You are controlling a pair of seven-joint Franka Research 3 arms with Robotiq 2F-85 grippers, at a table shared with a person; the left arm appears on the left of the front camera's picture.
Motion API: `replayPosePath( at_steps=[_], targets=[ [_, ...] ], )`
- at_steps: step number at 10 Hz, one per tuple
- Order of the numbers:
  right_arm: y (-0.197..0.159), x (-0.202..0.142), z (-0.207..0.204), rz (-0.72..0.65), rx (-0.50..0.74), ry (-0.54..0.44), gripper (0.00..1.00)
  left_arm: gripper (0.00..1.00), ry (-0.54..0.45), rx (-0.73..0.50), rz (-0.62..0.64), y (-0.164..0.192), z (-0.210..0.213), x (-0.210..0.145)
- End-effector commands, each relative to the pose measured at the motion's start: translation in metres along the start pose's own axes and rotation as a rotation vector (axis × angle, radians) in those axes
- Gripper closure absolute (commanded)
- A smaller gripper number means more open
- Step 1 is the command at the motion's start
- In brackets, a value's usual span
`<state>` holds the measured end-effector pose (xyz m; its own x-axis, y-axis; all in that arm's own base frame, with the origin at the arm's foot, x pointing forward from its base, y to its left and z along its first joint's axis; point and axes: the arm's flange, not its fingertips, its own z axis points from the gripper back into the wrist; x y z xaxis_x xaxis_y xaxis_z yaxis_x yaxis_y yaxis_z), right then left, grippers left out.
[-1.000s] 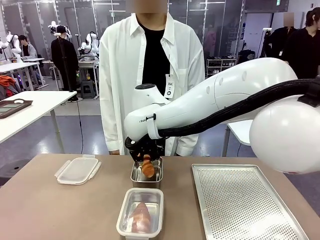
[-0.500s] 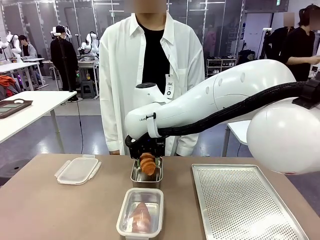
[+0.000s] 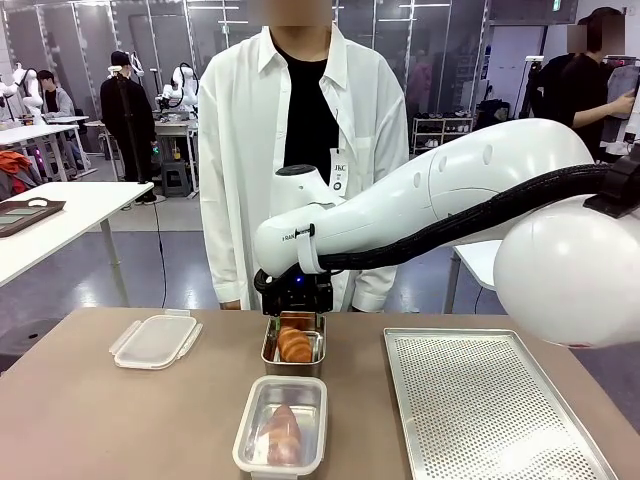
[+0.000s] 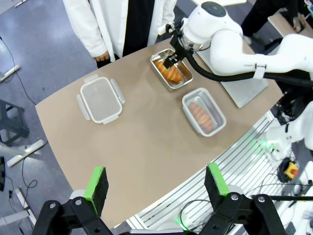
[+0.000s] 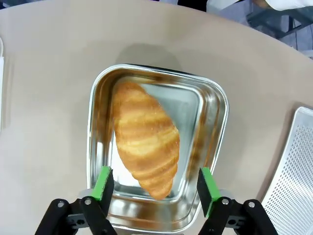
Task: Place the bread into the airtight container.
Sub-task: Pick up a Butter Roll and place it into an empty Airtight Container.
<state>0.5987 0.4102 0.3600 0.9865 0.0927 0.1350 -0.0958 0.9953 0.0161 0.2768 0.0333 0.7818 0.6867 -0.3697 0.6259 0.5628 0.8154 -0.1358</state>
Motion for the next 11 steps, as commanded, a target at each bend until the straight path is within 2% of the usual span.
replayPosePath(
  at_steps=[1, 11],
  targets=[
    [0.0019, -0.0009, 0.0012, 0.003, 0.000, -0.002, 0.15, 0.00, 0.003, -0.005, -0.022, 0.0009, 0.0016, 0.0000],
    [0.0019, -0.0009, 0.0012, 0.003, 0.000, -0.002, 0.15, 0.00, 0.003, -0.005, -0.022, 0.0009, 0.0016, 0.0000]
  ],
)
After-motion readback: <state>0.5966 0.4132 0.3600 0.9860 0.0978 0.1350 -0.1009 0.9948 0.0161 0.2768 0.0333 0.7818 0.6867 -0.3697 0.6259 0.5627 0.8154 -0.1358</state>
